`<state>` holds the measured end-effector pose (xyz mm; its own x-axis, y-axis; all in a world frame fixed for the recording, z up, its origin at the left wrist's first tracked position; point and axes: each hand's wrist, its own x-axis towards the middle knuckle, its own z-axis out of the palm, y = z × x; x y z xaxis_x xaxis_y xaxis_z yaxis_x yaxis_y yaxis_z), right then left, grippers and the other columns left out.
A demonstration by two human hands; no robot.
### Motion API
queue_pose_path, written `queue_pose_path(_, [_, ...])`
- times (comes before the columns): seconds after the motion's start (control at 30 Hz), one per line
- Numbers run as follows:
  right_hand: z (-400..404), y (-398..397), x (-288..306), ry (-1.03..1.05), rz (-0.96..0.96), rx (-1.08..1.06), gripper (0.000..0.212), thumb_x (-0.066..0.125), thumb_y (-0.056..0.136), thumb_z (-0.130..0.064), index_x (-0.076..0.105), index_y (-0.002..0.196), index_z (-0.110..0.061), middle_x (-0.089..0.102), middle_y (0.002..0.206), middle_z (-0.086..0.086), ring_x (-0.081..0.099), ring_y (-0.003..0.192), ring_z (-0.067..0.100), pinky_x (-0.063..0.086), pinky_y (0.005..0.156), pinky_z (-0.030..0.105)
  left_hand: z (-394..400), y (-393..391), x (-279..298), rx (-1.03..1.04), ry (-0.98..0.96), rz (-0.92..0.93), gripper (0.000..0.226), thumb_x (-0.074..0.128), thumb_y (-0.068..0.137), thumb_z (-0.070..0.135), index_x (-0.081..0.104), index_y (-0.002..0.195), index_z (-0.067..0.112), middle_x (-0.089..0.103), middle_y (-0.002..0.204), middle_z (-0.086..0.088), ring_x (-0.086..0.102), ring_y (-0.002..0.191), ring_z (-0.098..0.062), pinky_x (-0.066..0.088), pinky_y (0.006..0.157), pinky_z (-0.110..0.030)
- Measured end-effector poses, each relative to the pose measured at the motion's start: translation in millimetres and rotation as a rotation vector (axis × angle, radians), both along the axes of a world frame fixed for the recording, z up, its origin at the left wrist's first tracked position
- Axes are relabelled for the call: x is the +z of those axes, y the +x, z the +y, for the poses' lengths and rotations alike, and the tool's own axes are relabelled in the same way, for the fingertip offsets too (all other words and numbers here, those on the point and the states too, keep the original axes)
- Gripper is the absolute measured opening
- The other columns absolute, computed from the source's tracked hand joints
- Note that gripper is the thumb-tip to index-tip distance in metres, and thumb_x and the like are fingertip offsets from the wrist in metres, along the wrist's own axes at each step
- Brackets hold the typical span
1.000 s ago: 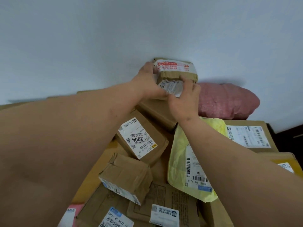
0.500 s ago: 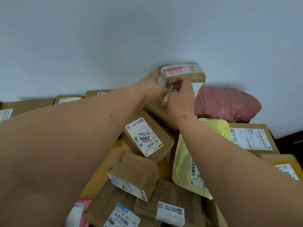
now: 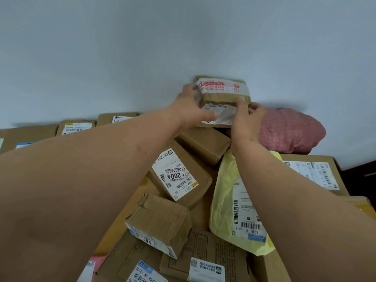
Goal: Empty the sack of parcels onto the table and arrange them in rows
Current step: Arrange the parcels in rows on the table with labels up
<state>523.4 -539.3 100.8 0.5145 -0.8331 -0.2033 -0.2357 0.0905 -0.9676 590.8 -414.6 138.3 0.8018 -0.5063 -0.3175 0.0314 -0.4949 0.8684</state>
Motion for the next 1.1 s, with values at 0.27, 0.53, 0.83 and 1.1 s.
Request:
queue_pose_path(0.27, [9, 10, 16, -0.165, -0.011, 0.068, 0.013, 0.048, 0.096, -0.034, 0.050, 0.095, -0.021, 0.057, 0.090, -0.006, 0.057, 0.090, 0.018, 0.049, 0.090, 0.041, 27, 18, 1, 0.115, 0.210, -0.092, 0.099, 0.092, 0.065, 0.021, 0.031, 0.142, 0.018, 0.050, 0.128, -0.004, 0.058, 0.110, -0.022, 0.052, 0.089, -0.031])
queue_pose_path(0.53, [16, -2, -15, -0.437, 0.624, 0.573, 0.045, 0.052, 0.090, -0.034, 0.049, 0.132, -0.018, 0.053, 0.131, 0.010, 0.046, 0.124, 0.037, 0.038, 0.105, 0.048, 77, 17, -15, 0.247, 0.214, 0.001, 0.084, 0.090, 0.066, 0.037, 0.036, 0.127, 0.020, 0.061, 0.113, -0.002, 0.062, 0.093, -0.017, 0.056, 0.082, -0.038])
queue_pose_path(0.83, [18, -11, -29, -0.634, 0.809, 0.830, 0.085, 0.070, 0.073, -0.033, 0.027, 0.146, -0.024, 0.043, 0.138, 0.011, 0.043, 0.127, 0.037, 0.041, 0.104, 0.051, 118, 1, -21, 0.324, 0.216, -0.182, 0.062, 0.075, 0.079, 0.053, 0.052, 0.128, 0.023, 0.066, 0.103, 0.010, 0.062, 0.088, -0.005, 0.043, 0.061, -0.019])
queue_pose_path(1.1, [15, -18, -11, -0.615, 0.647, 0.727, 0.080, 0.065, 0.062, -0.049, 0.047, 0.136, -0.023, 0.049, 0.127, 0.006, 0.050, 0.119, 0.032, 0.043, 0.100, 0.050, 131, -5, -26, 0.454, 0.186, -0.179, 0.057, 0.072, 0.079, 0.057, 0.054, 0.115, 0.017, 0.067, 0.101, 0.003, 0.064, 0.089, -0.014, 0.047, 0.062, -0.027])
